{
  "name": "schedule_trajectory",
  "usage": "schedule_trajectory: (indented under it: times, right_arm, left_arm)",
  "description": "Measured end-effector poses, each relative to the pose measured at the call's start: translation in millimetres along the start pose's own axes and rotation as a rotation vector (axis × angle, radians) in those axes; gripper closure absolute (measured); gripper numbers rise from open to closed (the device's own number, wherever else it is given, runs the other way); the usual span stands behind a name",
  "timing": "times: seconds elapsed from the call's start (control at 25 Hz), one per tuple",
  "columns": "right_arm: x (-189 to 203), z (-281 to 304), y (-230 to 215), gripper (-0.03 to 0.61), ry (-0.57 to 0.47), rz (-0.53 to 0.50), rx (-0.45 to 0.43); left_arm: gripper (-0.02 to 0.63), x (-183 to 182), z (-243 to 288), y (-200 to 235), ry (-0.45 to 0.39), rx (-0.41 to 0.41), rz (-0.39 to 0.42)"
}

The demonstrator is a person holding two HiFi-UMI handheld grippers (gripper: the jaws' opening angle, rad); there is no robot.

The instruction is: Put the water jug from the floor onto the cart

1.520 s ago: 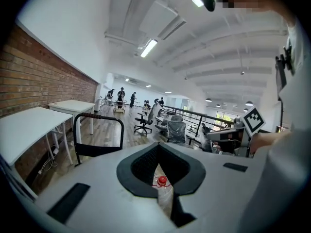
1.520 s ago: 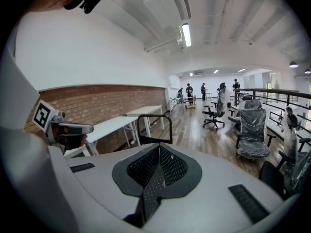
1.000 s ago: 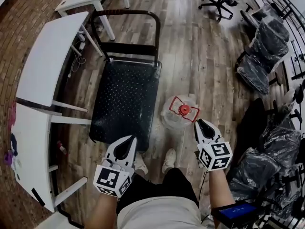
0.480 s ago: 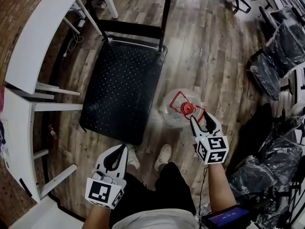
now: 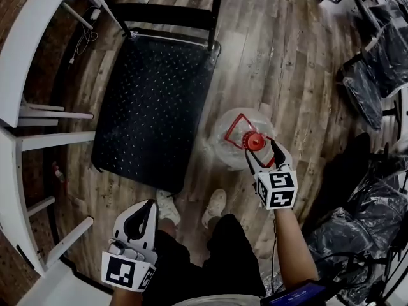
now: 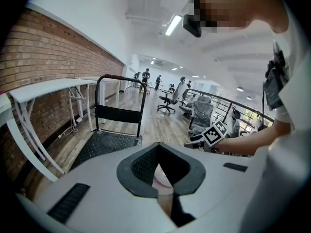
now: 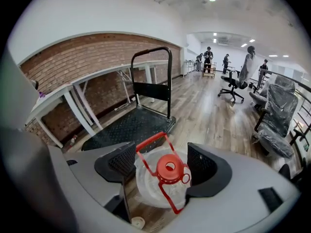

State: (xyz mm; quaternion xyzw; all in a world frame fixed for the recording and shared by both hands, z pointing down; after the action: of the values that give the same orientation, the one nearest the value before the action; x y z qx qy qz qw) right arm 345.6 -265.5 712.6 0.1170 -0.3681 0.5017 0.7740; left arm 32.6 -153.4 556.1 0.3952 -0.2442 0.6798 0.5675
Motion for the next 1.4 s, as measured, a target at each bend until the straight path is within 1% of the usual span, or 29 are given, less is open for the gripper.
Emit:
schedule_trajectory:
  times: [0.12, 0.28, 0.44, 0.6, 0.76, 0.8, 0.84, 1.12, 1.24, 1.4]
  right_arm:
    - [15.4, 21.7, -8.2, 0.253, 0.029, -0.014, 0.016]
    - [32.2, 47.8, -20.3, 0.238, 0.077, 0.0, 0.021]
    - [46.1, 64.9, -29.3, 0.238, 0.125, 0.014, 0.043]
    - [55.1, 70.9, -33.4, 0.239, 0.129, 0.076, 0.07]
    - [57.2, 76.1, -33.5, 0.241, 0.125, 0.094, 0.079]
    - [56.5, 76.2, -34.0, 0.242, 0.119, 0.094, 0.087]
    - [56.3, 75.8, -34.8, 0.262, 0.113, 0.095, 0.094]
    - [61.9, 61.3, -30.1, 0.268, 0.106, 0.106, 0.128]
    - [51.8, 42.6, -20.3, 0.268, 0.077, 0.085, 0.144]
    - [25.2, 12.7, -4.1, 0.268, 0.051, 0.072, 0.152]
  left_arm:
    - [0.615, 12.2, 11.4, 3.8, 0.006, -0.005, -0.016]
    - [0.615, 23.5, 18.3, 9.3, 0.017, -0.014, -0.019]
    - [0.615, 31.5, 20.2, 15.8, 0.034, -0.028, -0.038]
    - [0.615, 36.7, 19.5, 20.3, 0.048, -0.046, -0.054]
    - [0.615, 36.5, 20.2, 22.0, 0.052, -0.051, -0.052]
    - [0.615, 36.2, 20.5, 21.8, 0.052, -0.052, -0.051]
    - [0.615, 36.3, 20.8, 20.9, 0.051, -0.051, -0.052]
    - [0.615, 31.9, 15.5, 17.8, 0.054, -0.048, -0.057]
    - [0.615, 24.1, 9.4, 22.1, 0.039, -0.05, -0.047]
    - [0.615, 8.7, 0.7, 33.0, 0.009, -0.058, -0.053]
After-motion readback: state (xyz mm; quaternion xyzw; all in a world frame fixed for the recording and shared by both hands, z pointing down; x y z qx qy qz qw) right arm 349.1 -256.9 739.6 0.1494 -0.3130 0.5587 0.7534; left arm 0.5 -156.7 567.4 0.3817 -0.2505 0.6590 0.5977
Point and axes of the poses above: the fingertips, and each gripper's own axes: z forward along the fingers, y to its left, x out of its underside, the point moved 6 cm from there along -z, backward along the fingers, and after that the axes turned 11 degrees about -x, right-handed, at the moved point
